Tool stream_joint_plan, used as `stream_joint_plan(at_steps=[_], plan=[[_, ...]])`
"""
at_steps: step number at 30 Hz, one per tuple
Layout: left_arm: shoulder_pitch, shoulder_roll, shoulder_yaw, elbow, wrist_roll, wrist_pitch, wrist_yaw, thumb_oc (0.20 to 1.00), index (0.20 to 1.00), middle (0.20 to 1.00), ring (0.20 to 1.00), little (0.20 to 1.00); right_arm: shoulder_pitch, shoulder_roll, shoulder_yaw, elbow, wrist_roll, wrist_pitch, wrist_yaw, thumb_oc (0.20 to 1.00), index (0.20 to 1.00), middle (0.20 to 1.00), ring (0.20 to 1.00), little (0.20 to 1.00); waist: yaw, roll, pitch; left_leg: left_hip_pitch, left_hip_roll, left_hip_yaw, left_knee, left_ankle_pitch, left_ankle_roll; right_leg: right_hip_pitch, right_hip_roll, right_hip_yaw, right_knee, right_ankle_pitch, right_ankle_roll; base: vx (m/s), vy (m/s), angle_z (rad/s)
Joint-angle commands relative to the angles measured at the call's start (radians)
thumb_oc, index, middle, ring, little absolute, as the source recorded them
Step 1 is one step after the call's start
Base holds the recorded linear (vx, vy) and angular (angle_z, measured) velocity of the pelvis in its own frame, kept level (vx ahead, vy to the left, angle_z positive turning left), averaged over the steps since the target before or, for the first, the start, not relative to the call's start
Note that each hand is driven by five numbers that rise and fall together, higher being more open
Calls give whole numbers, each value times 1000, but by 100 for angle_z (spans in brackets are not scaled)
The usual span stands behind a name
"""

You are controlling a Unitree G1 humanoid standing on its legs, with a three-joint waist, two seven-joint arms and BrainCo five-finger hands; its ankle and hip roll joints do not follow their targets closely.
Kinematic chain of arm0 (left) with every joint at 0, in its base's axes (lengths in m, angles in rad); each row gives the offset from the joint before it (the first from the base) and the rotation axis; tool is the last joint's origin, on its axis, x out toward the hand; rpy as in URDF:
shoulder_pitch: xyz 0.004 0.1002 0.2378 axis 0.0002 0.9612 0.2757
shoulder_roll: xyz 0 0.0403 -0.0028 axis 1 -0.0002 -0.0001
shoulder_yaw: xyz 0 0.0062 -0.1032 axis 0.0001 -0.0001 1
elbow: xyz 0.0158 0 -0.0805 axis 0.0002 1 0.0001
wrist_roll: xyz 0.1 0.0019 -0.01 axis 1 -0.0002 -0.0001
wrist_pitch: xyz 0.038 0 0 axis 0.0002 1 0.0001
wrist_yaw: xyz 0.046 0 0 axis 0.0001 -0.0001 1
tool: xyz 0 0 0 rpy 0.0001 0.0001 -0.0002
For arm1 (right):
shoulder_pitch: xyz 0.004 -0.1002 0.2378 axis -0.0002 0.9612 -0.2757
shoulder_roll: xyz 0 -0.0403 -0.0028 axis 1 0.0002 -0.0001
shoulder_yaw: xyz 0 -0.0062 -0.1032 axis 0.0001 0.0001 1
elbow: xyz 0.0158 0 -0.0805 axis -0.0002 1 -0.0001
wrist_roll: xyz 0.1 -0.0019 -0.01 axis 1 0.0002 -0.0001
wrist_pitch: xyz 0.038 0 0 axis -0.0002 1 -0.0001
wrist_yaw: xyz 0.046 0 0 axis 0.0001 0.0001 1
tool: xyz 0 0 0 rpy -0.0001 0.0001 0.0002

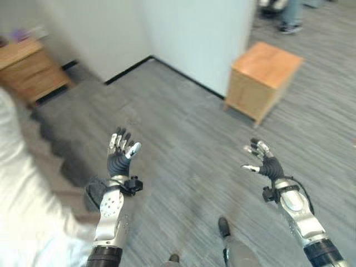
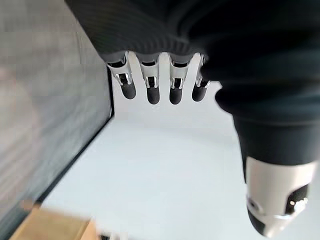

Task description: Making the bed.

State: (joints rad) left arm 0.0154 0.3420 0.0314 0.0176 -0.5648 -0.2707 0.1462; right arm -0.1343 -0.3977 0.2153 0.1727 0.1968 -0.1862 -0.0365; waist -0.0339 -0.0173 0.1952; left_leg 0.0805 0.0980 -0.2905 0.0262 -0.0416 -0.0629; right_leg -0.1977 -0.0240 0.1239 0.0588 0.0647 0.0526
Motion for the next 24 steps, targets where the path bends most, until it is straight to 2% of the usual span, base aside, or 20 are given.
stream_joint_plan(at_steps=[1, 2, 3, 4, 5, 6, 7, 9, 10, 12, 15, 16, 17, 18, 19, 20, 21, 23, 24], plan=[[-78, 68, -8, -66, 17, -65, -9, 1000, 1000, 1000, 1000, 1000, 15, -4, -22, -66, 5, -49, -10, 1000, 1000, 1000, 1000, 1000, -61, -18, -24, -63, -38, 245, -96, 38, -25, 70, -133, -49, -146, 36, 106, -11, -88, 101], [-79, 68, -8, -66, 17, -65, -9, 1000, 1000, 1000, 1000, 1000, 14, -4, -22, -65, 5, -49, -10, 1000, 1000, 1000, 1000, 1000, -62, -20, -26, -69, -40, 243, -95, 41, -25, 66, -135, -50, -146, 38, 106, -64, -188, 186], [-78, 77, 9, -68, 6, -64, -18, 1000, 1000, 1000, 1000, 1000, 29, -27, -45, -68, 6, -53, -27, 1000, 1000, 1000, 1000, 1000, -111, 7, -30, -90, 25, 651, -82, 55, -13, 106, -186, -198, -146, 6, 109, -57, -100, 218], [-78, 77, 9, -68, 5, -64, -19, 1000, 1000, 1000, 1000, 1000, 29, -28, -44, -68, 6, -53, -27, 1000, 1000, 1000, 1000, 1000, -110, 7, -28, -87, 25, 652, -82, 53, -13, 108, -185, -197, -146, 5, 109, 12, -112, 289], [-66, 79, 4, -69, -4, -57, -28, 1000, 1000, 1000, 1000, 1000, 32, -26, -49, -75, 15, -48, -40, 1000, 1000, 1000, 1000, 1000, -115, 15, -33, -94, 20, 722, -54, 41, -9, 126, -187, -223, -146, -12, 104, 111, -19, 203], [-52, 76, 4, -66, 3, -48, -36, 1000, 1000, 1000, 1000, 1000, 33, -34, -51, -91, 13, -37, -42, 1000, 1000, 1000, 1000, 1000, -118, 24, -34, -111, 5, 743, -19, 21, -7, 142, -183, -228, -146, -20, 99, 73, -72, 121], [-49, 82, 11, -52, 39, -41, -42, 1000, 1000, 1000, 1000, 1000, 23, -40, -57, -113, 12, -34, -39, 1000, 1000, 1000, 1000, 1000, -107, 22, -19, -189, -33, 676, 32, 42, -1, 142, -175, -236, -146, -12, 76, 13, -60, 25], [-49, 82, 11, -51, 39, -41, -42, 1000, 1000, 1000, 1000, 1000, 23, -40, -57, -113, 12, -34, -39, 1000, 1000, 1000, 1000, 1000, -110, 23, -21, -193, -33, 672, 35, 40, -1, 142, -175, -239, -146, -13, 76, 7, -20, -31], [-44, 94, 9, -58, 99, -32, -61, 1000, 1000, 1000, 1000, 1000, 6, -27, -53, -113, 7, -37, -22, 1000, 1000, 1000, 1000, 1000, -92, 29, -21, -176, -56, 577, -45, 48, 15, 144, -157, -255, -146, -7, 75, 56, 13, -19], [-42, 108, 15, -54, 118, -38, -62, 1000, 1000, 1000, 1000, 1000, 4, -18, -51, -104, 5, -39, -15, 1000, 1000, 1000, 1000, 1000, -87, 24, -30, -146, -44, 598, -92, 63, 21, 154, -157, -262, -146, -12, 82, 137, 111, -10], [-44, 145, 31, -57, 147, -34, -70, 1000, 1000, 1000, 1000, 1000, 32, 1, -57, -110, 3, -38, 3, 1000, 1000, 1000, 1000, 1000, -80, -2, -36, -114, -38, 621, -113, 54, 35, 167, -161, -258, -146, -10, 93, 120, 135, -9], [-41, 135, 6, -180, 210, -3, -59, 1000, 1000, 1000, 1000, 1000, 54, 19, -46, -126, 2, -36, 10, 1000, 1000, 1000, 1000, 1000, -80, -10, -32, -109, -40, 614, -113, 48, 42, 169, -163, -261, -132, -5, 93, 67, 58, 10], [2, 108, 8, -253, 233, -4, -75, 1000, 1000, 1000, 1000, 1000, 65, 36, -40, -131, 0, -42, 19, 1000, 1000, 1000, 1000, 1000, -71, -21, -22, -106, -38, 604, -113, 44, 46, 159, -160, -255, -87, -13, 94, 44, 20, 18], [4, 108, 9, -255, 233, -2, -75, 1000, 1000, 1000, 1000, 1000, 65, 36, -39, -131, 0, -42, 19, 1000, 1000, 1000, 1000, 1000, -72, -21, -23, -107, -38, 604, -113, 44, 46, 158, -160, -255, -86, -14, 94, 28, 1, 21], [28, 96, 2, -277, 242, -9, -73, 1000, 1000, 1000, 1000, 1000, 50, 56, -24, -119, 1, -43, 17, 1000, 1000, 1000, 1000, 1000, -78, -27, -6, -108, -37, 588, -113, 37, 46, 106, -139, -205, -72, 20, 98, 15, 12, 17], [34, 96, -3, -284, 242, -10, -78, 1000, 1000, 1000, 1000, 1000, 43, 62, -14, -114, 3, -44, 20, 1000, 1000, 1000, 1000, 1000, -82, -25, -4, -115, -36, 587, -113, 41, 46, 74, -123, -165, -74, 29, 102, 17, 12, 9], [35, 96, -2, -284, 241, -10, -78, 1000, 1000, 1000, 1000, 1000, 43, 62, -13, -113, 3, -44, 20, 1000, 1000, 1000, 1000, 1000, -80, -25, -6, -116, -35, 590, -113, 40, 46, 70, -121, -162, -72, 28, 102, 12, 38, 17], [69, 102, 7, -294, 227, -13, -95, 1000, 1000, 1000, 1000, 1000, 49, 66, -1, -120, 8, -49, 23, 1000, 1000, 1000, 1000, 1000, -75, -18, 10, -112, -33, 583, -113, 38, 44, 30, -96, -99, -69, 28, 109, 25, 38, 43], [68, 99, 1, -303, 224, -19, -98, 1000, 1000, 1000, 1000, 1000, 48, 77, 10, -120, 13, -52, 20, 1000, 1000, 1000, 1000, 1000, -67, -26, 15, -104, -35, 581, -113, 37, 44, 53, -109, -108, -91, 26, 105, 28, 18, 27]])
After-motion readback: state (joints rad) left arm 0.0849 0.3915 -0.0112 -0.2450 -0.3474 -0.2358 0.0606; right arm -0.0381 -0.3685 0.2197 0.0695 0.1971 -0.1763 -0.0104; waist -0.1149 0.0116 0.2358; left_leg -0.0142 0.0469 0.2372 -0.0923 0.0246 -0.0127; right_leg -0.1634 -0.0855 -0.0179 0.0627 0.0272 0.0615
